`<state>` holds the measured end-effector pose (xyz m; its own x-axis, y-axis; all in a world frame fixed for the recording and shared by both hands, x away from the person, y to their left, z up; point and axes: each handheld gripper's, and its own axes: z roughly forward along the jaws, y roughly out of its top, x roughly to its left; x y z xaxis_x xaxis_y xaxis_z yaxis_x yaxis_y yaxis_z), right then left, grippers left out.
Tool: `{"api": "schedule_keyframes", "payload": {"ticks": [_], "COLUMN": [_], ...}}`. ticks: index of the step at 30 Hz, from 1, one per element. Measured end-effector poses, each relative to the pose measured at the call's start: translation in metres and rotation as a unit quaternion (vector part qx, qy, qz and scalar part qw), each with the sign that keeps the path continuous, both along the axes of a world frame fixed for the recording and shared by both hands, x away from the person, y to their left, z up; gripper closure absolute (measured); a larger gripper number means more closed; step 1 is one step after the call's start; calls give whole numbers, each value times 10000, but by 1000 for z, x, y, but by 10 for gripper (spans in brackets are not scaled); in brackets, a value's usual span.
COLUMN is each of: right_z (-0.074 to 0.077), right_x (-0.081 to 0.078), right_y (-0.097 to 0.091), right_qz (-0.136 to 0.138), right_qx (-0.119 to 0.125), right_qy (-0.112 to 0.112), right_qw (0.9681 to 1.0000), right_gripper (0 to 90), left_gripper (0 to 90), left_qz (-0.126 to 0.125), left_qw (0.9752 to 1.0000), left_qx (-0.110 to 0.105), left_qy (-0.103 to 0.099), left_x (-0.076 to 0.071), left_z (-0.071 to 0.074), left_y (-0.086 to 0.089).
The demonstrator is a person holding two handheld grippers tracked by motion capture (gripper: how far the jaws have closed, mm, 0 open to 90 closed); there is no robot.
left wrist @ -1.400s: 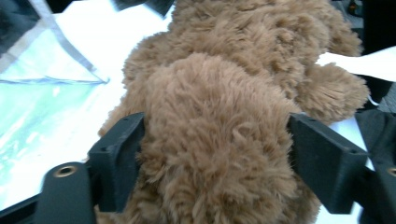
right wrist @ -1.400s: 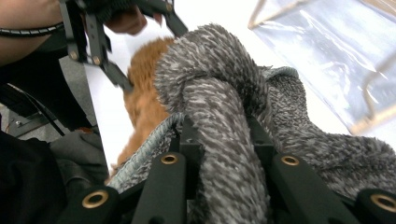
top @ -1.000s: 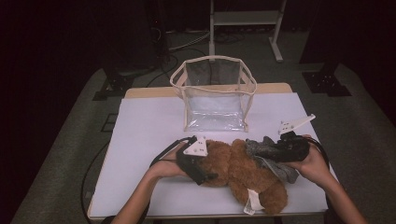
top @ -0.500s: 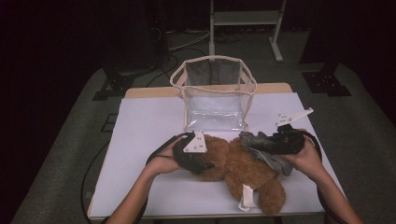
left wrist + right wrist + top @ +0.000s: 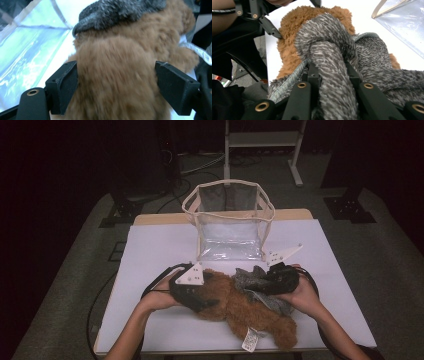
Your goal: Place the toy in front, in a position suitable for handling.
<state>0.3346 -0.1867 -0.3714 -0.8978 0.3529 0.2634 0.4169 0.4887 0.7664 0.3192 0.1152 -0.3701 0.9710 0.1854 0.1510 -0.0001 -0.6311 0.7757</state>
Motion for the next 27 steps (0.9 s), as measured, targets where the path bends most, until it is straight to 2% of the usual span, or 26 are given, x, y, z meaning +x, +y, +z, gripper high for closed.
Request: {"api": "schedule_keyframes", "payload": {"ticks": [1,2,4,7,9,10,13,15,16,17,22,24,26,27], "right_z": [0,6,10,24,25,27,20,16,10,8,0,-3,-5,-6], "right_x": [0,-4,-6,-14,-16,-22,-28,-28,-27,-26,-17,-13,-10,-9], "right_y": [0,-4,-8,-20,-22,-23,-21,-22,-25,-27,-35,-37,-39,-39], "right_qz": [0,-63,-95,-159,-156,-158,-123,-117,-172,-204,-344,-393,-425,-452], "right_qx": [0,-17,-4,50,61,7,-106,-128,-82,-62,-11,71,72,72], "right_qy": [0,-139,-200,-341,-368,-426,-453,-467,-411,-377,-245,-182,-177,-183], "right_qw": [10000,9999,9998,9993,9992,9990,9988,9988,9990,9991,9991,9990,9989,9988], "right_gripper": [724,723,723,720,720,719,714,711,714,715,719,721,722,722], "left_gripper": [201,210,218,238,238,235,189,167,89,86,64,33,31,14], "left_qz": [-20,-36,-16,55,116,126,213,207,168,131,210,151,41,65], "left_qw": [10000,9999,9999,9999,9998,9998,9997,9997,9996,9997,9996,9996,9996,9996], "left_qx": [61,106,116,160,178,172,132,81,123,167,40,40,179,243], "left_qy": [8,80,68,30,33,9,22,134,170,155,178,226,216,162], "left_x": [2,5,6,7,8,8,9,8,9,9,12,14,15,17], "left_z": [-1,-6,-8,-10,-10,-10,-8,-7,-7,-8,-10,-16,-24,-29], "left_y": [-5,-10,-11,-10,-9,-9,-7,-3,-1,1,12,8,-1,-7]}}
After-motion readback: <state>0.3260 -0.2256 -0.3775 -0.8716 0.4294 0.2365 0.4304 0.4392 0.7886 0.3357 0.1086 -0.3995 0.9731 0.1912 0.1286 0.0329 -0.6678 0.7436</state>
